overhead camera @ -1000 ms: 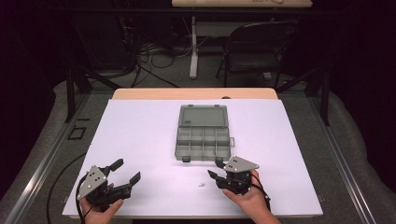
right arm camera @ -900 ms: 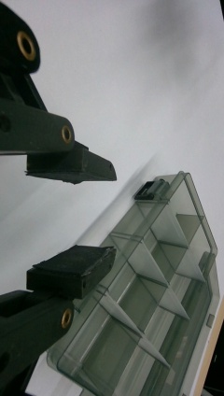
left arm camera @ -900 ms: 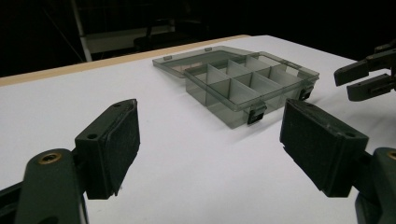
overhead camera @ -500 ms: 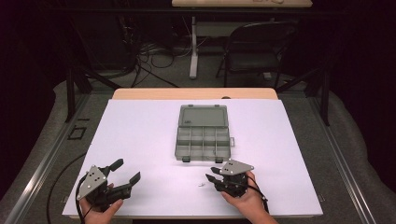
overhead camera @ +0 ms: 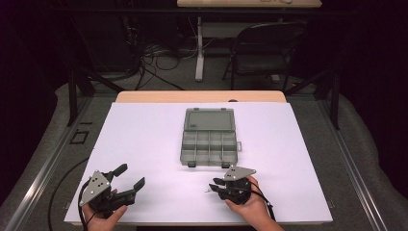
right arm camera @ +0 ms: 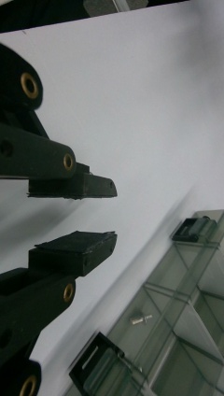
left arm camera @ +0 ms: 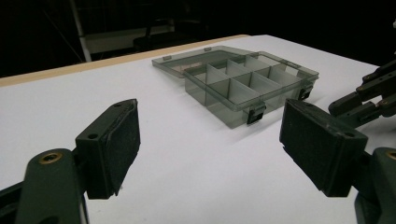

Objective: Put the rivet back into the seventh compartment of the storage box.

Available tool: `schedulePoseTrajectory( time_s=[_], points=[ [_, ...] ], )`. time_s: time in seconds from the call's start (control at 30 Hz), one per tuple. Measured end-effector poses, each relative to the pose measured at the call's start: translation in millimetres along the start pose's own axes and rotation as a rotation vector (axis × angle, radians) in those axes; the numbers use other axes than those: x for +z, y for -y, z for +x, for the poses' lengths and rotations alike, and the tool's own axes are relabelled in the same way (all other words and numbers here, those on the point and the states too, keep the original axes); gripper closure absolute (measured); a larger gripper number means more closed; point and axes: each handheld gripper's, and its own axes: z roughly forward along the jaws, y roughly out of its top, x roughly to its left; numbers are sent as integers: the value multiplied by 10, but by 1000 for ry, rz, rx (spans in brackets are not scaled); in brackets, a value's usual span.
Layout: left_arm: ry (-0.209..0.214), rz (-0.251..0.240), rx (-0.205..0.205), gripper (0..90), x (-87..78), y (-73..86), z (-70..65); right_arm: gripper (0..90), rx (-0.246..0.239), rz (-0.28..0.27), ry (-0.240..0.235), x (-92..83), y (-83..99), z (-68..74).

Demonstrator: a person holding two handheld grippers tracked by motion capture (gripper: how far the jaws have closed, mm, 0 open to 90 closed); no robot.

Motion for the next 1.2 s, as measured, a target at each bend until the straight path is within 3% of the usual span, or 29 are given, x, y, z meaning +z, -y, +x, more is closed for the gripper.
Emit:
schedulePoseTrajectory(
  time_s=[0.23,0.33,0.37,0.53,0.57,0.63,0.73,0.8,0.9,1.2],
  points=[
    [-5,-3,-6,203,3,4,8,740,-1,38,-30,61,10,27],
    [-5,-2,-8,202,5,4,6,748,5,26,-41,93,19,29],
    [-5,-2,-8,203,5,4,6,748,1,48,-43,86,14,26],
    [-9,-3,-10,204,9,7,8,753,3,39,-54,122,24,30],
    [-10,-2,-10,205,8,7,9,753,0,59,-57,115,19,29],
    [-11,-3,-10,205,8,6,10,753,2,42,-57,129,26,32],
    [-12,-2,-10,204,9,7,11,765,-3,69,-62,132,22,32],
    [-12,-2,-11,205,9,7,11,768,0,50,-65,151,30,33],
    [-13,-1,-11,205,8,7,12,779,0,72,-75,149,28,34],
    [-15,5,-12,207,2,6,15,860,-3,74,-76,148,33,40]
  ],
)
